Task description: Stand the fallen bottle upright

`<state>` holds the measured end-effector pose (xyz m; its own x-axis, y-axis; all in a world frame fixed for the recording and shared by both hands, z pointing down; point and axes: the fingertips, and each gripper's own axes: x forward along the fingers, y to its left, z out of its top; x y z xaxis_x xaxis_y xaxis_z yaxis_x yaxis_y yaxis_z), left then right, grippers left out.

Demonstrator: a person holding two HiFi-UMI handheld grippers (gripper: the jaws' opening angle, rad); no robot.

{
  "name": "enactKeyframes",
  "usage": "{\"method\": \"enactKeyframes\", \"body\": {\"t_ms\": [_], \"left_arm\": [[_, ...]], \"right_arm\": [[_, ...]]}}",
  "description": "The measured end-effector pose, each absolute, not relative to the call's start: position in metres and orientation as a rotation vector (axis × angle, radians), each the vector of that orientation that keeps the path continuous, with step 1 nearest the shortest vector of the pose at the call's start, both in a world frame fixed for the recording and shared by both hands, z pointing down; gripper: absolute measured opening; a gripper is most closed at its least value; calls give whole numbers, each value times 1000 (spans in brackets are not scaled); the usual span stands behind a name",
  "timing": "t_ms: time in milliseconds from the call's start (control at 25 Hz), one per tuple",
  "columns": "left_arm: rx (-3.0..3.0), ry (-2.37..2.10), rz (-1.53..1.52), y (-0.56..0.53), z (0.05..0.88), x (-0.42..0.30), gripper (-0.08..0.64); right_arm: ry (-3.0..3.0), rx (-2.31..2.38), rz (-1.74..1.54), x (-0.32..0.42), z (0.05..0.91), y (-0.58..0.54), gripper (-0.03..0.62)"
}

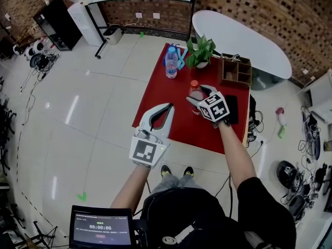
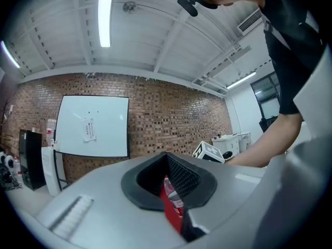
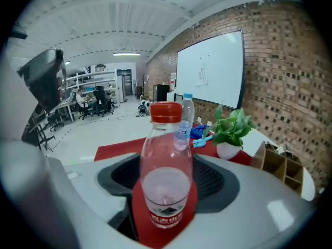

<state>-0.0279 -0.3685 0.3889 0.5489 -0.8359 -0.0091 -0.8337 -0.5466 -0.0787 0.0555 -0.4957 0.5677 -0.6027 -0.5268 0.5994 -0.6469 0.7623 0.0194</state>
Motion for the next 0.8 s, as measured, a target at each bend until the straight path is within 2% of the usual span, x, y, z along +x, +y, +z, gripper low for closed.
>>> {"method": "enactKeyframes", "body": {"t_ms": [480,800], "left_arm": [[-2715,1398,-91,-347,381,18,0],[-2694,1390,-129,-323,379,51,0]], "right_arm": [[-2420,890,342,91,562,-459,316],[-2652,960,447,128,504,-435,316]]}}
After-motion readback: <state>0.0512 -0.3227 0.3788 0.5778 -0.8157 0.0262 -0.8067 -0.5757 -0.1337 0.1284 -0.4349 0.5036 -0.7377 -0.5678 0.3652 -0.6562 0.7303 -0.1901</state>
